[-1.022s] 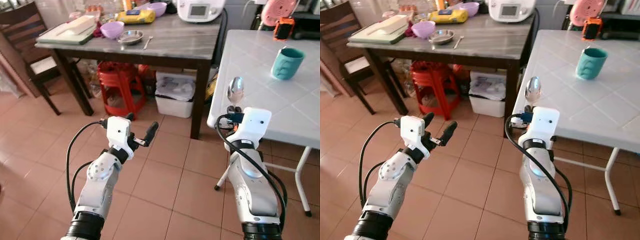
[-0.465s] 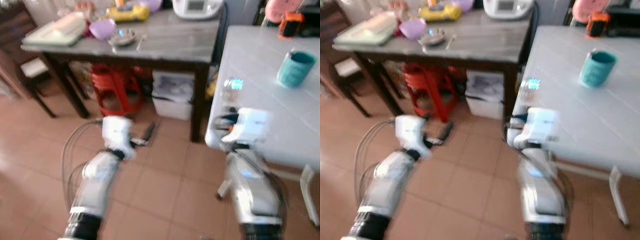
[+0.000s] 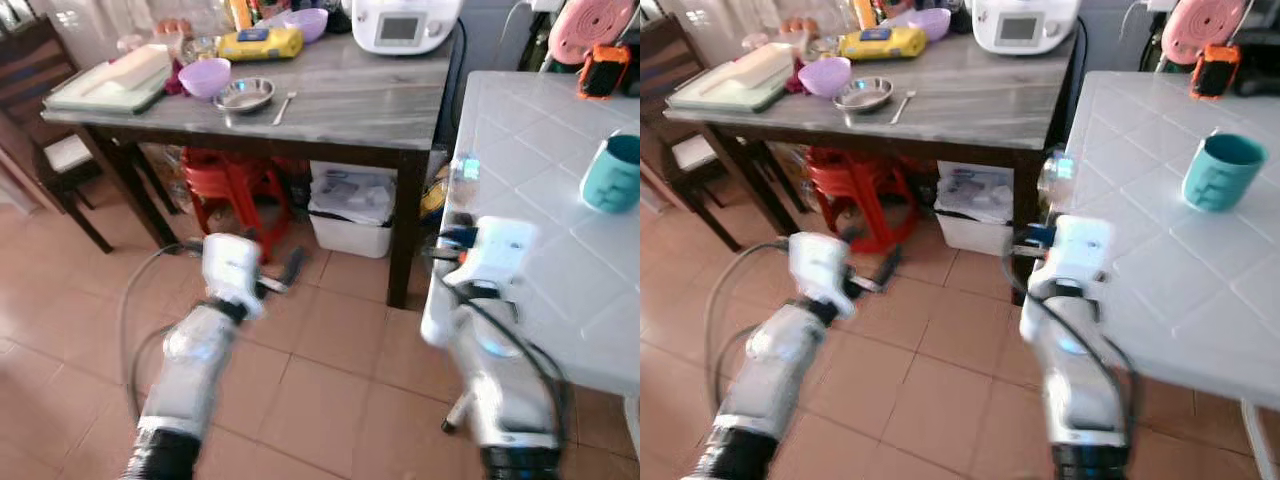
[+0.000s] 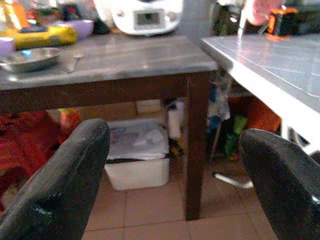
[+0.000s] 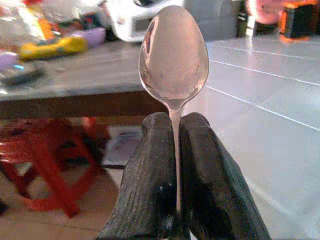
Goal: Setting the table
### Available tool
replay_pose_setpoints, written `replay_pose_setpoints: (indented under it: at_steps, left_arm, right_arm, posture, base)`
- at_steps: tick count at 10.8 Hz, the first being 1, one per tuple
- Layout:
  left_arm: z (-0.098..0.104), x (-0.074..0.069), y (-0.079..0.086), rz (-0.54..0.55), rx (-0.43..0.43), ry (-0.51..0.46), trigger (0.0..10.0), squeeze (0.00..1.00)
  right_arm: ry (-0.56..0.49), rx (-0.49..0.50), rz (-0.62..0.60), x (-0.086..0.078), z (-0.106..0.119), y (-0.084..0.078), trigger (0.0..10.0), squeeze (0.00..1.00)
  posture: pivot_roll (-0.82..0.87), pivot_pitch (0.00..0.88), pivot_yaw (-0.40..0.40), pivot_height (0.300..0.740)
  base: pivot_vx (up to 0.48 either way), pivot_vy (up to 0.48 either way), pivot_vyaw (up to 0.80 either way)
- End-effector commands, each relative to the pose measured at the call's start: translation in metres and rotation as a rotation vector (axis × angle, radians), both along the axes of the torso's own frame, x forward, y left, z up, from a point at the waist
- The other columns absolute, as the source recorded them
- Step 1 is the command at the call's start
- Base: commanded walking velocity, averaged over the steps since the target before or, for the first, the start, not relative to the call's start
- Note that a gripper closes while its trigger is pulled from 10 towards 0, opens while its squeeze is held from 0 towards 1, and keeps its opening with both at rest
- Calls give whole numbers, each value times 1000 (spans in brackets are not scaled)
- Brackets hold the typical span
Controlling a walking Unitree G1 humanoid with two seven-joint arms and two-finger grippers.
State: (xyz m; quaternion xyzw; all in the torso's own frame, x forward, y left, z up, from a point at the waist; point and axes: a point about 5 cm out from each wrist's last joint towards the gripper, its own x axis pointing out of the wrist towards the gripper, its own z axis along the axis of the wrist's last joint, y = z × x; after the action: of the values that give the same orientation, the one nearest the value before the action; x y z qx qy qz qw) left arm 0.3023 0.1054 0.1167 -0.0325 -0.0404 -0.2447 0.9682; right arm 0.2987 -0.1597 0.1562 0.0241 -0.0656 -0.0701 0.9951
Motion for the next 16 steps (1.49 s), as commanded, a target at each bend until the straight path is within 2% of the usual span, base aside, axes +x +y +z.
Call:
replay_pose_setpoints:
  at_steps: [1, 4, 9, 12, 16]
  left_arm:
    - [-3, -1, 12, 31, 10, 21, 10000, 0]
    - [-1, 2, 11, 41, -1, 25, 10000, 0]
    - [0, 5, 12, 81, -6, 42, 10000, 0]
    - [-1, 6, 14, 101, -5, 45, 10000, 0]
    - [1, 8, 14, 85, 5, 34, 10000, 0]
  right_arm:
    - [-12, 13, 22, 0, 3, 9, 10000, 0]
    - [-10, 17, 20, 0, 3, 8, 10000, 0]
    - [-5, 19, 16, 0, 1, 8, 10000, 0]
    - [-6, 12, 24, 0, 1, 8, 10000, 0]
    - [-9, 17, 25, 2, 1, 10, 10000, 0]
  posture:
    - [-78, 77, 119, 740]
    - [-82, 78, 119, 740]
    - [-82, 77, 119, 740]
    - [-79, 74, 114, 740]
    - [-77, 66, 119, 740]
  base:
    - [0, 0, 0]
    - [0, 0, -371]
    - [0, 0, -766]
    - [0, 0, 0]
    - [0, 286, 0]
